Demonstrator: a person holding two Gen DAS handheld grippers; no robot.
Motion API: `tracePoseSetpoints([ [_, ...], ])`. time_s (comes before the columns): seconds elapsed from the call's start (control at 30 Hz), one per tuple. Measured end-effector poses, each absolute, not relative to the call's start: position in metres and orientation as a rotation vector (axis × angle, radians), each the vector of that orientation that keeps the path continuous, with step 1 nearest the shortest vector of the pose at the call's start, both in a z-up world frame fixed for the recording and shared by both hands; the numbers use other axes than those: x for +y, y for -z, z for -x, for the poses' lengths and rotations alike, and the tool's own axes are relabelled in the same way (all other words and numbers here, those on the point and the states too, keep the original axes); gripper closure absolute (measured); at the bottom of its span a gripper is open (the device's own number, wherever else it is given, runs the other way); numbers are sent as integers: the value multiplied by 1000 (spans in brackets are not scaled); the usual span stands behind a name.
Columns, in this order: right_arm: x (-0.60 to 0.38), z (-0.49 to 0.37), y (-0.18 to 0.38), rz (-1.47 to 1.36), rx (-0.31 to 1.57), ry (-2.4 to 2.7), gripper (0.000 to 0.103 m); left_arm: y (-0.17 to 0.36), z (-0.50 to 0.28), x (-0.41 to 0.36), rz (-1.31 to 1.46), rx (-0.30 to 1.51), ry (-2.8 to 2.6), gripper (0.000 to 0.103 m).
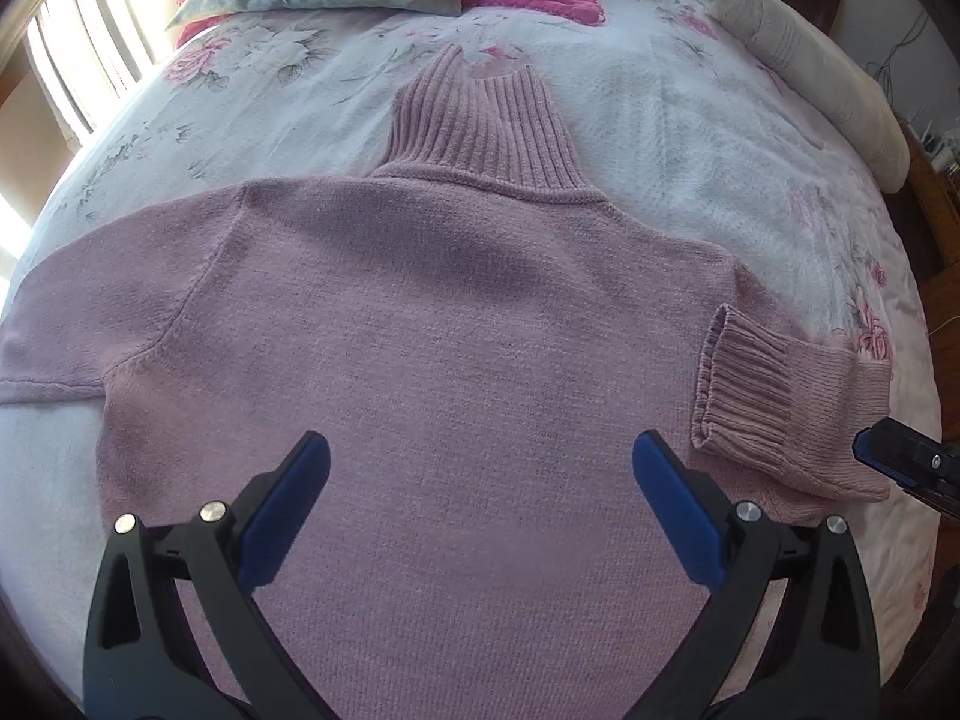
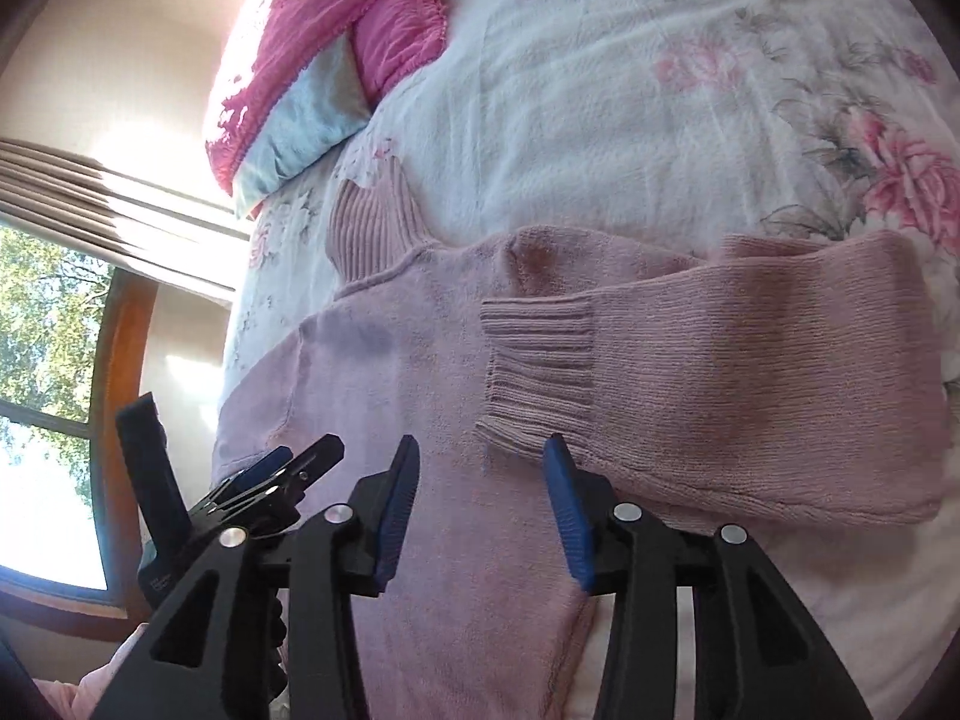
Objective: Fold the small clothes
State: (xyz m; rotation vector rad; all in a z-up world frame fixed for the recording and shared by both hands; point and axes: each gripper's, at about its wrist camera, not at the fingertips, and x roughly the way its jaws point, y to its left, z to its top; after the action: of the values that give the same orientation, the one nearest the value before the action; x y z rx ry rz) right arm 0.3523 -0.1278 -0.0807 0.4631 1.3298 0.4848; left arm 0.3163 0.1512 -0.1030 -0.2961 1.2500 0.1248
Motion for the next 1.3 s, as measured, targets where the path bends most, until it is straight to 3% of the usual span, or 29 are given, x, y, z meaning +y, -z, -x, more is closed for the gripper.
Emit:
tracePoseSetpoints([
  [0.43,-224,-291,91,-462,1327,-288,59,153,-359,29,360,1367,10,8],
  [0.47,-227,-291,94,-459,1330,-280,59,151,-361,27,353,1362,12,12],
  [0.53,-231,-291,98,-461,1335,-268,58,147,-364,25,345,1358,7,42],
  [0.57,-233,-291,100,-467,1336,-265,58,145,-365,25,350,1353,7,48],
  [0.63,-235,-292,102,-475,1336,-257,58,140,-365,29,367,1333,18,80],
  [0.7,-234,-293,103,-474,1335,-254,56,132,-363,37,423,1313,42,86],
  [1.1,-217,-296,98,-486,1326,-264,53,48,-321,143,492,1057,-43,89],
  [1.3,-190,-305,101,-482,1341,-290,50,44,-300,230,436,1026,-197,89],
])
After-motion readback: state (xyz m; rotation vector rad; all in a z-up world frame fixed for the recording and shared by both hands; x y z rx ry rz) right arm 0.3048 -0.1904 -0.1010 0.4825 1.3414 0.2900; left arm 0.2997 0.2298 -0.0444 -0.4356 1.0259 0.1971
